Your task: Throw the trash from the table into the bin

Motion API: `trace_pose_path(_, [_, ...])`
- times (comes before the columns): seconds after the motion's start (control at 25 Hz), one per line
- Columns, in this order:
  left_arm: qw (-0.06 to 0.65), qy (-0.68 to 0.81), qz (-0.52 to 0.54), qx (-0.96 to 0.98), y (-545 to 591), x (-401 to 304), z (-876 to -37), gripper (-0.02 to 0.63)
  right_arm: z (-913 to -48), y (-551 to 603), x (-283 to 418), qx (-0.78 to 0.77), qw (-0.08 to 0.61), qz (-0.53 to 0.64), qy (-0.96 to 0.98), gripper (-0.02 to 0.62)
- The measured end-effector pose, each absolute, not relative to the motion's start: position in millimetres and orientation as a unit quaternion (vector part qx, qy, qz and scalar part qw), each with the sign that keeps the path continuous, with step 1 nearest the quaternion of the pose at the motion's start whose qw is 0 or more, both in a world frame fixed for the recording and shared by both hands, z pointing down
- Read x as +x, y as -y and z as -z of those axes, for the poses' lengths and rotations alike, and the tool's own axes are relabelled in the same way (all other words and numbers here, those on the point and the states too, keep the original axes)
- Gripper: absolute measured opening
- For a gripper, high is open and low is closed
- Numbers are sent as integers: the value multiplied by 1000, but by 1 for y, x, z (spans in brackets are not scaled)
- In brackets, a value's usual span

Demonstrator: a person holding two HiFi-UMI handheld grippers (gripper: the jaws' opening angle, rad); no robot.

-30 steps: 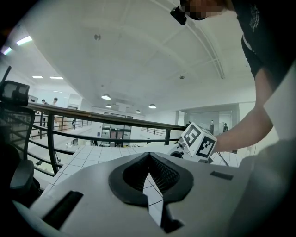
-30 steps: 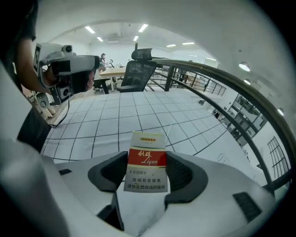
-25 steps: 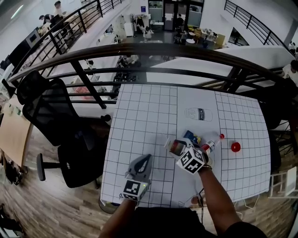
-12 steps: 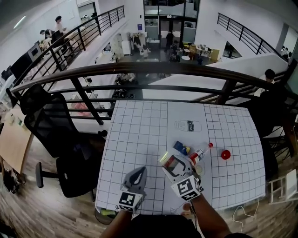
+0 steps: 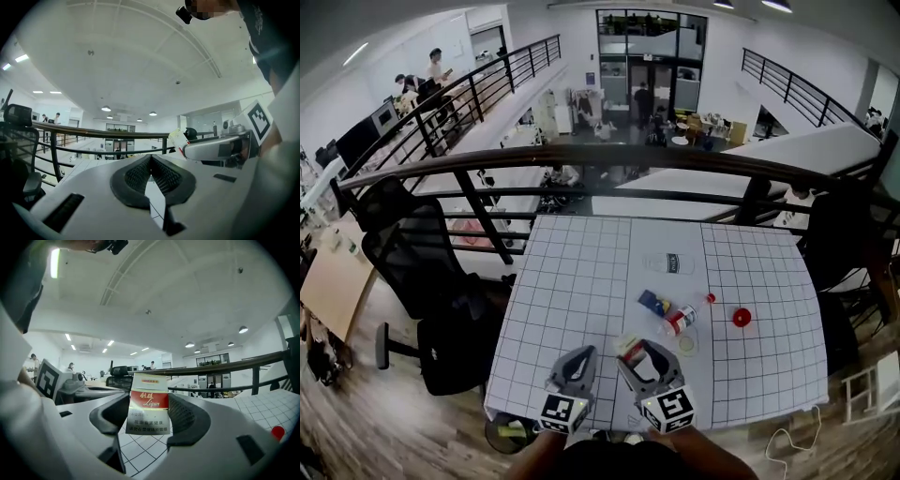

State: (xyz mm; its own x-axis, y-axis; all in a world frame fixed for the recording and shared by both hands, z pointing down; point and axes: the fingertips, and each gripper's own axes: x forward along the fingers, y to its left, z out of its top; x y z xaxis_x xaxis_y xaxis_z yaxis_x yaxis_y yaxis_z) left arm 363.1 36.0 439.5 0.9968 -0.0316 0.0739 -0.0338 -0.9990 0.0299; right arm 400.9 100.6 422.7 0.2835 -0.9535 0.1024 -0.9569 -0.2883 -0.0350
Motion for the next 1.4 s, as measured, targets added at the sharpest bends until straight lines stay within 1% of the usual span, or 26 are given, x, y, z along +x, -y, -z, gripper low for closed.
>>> trace_pose_path(0.24, [6, 66, -22, 998, -35, 334, -427, 18, -395, -128, 381, 790, -2, -18, 612, 273])
trace_pose_path(0.44, [-37, 101, -21, 994, -34, 311, -415, 18, -387, -136, 373, 784, -20, 4, 621, 273])
trace_pose_path(0.64, [-45, 128, -30, 990, -40, 280, -409, 18, -385, -130, 350, 758, -68, -25, 648, 273])
trace_pose_path(0.76, [-40, 149, -29, 988, -40, 260, -407, 18, -387, -124, 334, 747, -79, -43, 659, 273])
trace_pose_path(0.84, [-36, 161, -28, 986, -35, 244, -407, 18, -391, -116, 320, 739, -77, -48, 667, 273])
trace_pose_path(1.12, [-15, 210, -23, 977, 10, 190, -418, 18, -407, -65, 276, 714, -28, -20, 699, 273])
trace_pose_path(1.4, [-3, 235, -39, 971, 46, 117, -434, 18, -413, -14, 205, 689, -12, -31, 724, 273])
